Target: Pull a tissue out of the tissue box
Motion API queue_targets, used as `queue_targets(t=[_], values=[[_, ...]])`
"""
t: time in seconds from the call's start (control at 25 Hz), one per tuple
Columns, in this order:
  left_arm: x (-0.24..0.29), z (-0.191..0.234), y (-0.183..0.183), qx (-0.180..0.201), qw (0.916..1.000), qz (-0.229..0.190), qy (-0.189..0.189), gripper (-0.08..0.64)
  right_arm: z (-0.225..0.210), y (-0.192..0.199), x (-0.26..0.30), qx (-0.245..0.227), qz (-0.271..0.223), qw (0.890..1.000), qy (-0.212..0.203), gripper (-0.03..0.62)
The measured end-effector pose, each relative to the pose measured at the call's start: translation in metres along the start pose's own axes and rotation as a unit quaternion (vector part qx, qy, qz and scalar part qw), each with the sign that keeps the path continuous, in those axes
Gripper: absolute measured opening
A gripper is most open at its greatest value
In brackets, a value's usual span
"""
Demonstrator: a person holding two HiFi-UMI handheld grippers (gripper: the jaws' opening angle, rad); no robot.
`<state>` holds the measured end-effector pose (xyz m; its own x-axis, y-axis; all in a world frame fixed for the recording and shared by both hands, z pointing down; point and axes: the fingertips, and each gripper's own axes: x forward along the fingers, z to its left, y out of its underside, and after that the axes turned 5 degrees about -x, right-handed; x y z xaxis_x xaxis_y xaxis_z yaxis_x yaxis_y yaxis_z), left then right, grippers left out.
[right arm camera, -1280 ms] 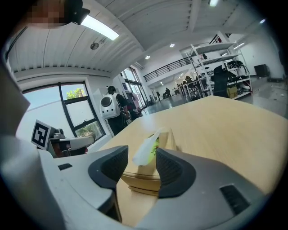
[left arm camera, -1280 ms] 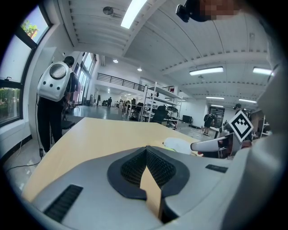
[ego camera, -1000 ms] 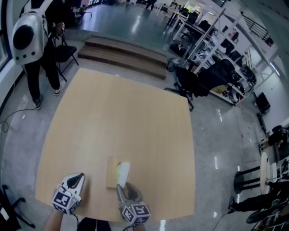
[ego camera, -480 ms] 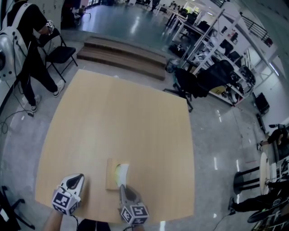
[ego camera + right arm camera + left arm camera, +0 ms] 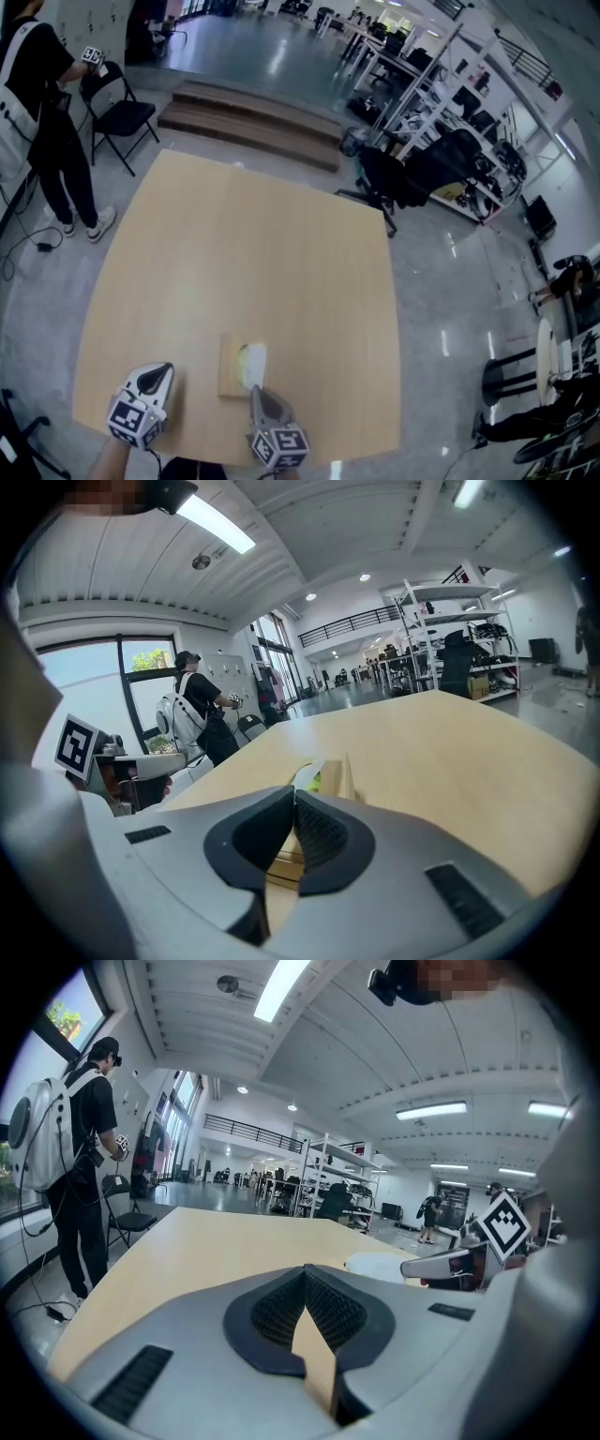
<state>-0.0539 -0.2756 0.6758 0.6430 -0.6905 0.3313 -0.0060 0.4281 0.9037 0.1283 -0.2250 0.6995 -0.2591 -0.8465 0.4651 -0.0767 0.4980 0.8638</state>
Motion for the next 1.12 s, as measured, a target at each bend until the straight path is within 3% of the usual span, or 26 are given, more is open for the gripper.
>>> queue_targets(t=[0.32, 1.12], values=[[0.004, -0.003, -0.009, 0.0, 0.9998, -0.017, 0.007, 0.006, -0.003, -0.015, -0.006, -0.007, -0.016, 1.0, 0.004, 0.0], [-0.017, -0.023, -0.095, 0.022, 0.9973, -0.07, 0.005, 0.006, 0.005, -0.085, -0.04, -0.029, -0.081, 0.996, 0.005, 0.0]])
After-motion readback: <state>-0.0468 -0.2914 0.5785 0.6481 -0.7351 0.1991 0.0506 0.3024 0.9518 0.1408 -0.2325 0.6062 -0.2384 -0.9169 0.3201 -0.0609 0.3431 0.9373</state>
